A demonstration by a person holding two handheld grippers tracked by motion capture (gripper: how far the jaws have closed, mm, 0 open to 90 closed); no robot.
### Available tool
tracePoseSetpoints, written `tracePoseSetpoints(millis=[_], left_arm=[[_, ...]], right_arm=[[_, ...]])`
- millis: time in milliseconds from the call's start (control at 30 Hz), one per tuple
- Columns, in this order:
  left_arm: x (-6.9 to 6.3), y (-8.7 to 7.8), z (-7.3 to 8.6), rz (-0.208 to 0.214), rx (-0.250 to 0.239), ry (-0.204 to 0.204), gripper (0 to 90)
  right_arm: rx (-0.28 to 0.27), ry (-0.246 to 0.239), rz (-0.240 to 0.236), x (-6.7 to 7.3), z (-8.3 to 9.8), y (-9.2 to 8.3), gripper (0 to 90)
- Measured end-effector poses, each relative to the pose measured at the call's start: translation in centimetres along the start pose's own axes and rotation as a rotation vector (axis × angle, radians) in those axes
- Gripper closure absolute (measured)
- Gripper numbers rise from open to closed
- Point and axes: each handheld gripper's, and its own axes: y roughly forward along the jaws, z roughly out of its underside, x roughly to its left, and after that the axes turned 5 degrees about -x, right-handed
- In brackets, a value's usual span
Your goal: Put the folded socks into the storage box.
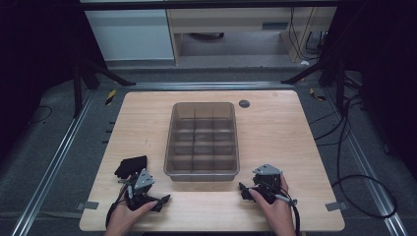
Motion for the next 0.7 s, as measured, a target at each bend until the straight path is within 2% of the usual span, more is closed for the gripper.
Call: tracePoseSetpoints(millis=[133, 267, 333, 533, 700], left_arm=[[0.0, -0.4, 0.0, 0.026, 0.011, 0.039, 1.9], [-0.1, -1.1, -0.7, 0.021, 0.046, 0.064, 2.8], [-0.2, -1.7, -1.5, 0.036, 0.061, 0.106, 3.0], [0.3, -3.0, -3.5, 0.085, 0.092, 0.157, 3.8], [1.2, -4.4, -5.1, 0.083, 0.123, 0.217, 4.1]], right_arm=[[0.000, 0.000, 0.000, 0.0, 0.0, 0.0, 1.7], [0.000, 0.000, 0.001, 0.0, 0.0, 0.0, 1.7], [0.000, 0.000, 0.001, 0.0, 0.0, 0.0, 1.7], [0.000, 0.000, 0.001, 0.0, 0.0, 0.0, 1.7], [0.000, 0.000, 0.001, 0.0, 0.0, 0.0, 1.7]])
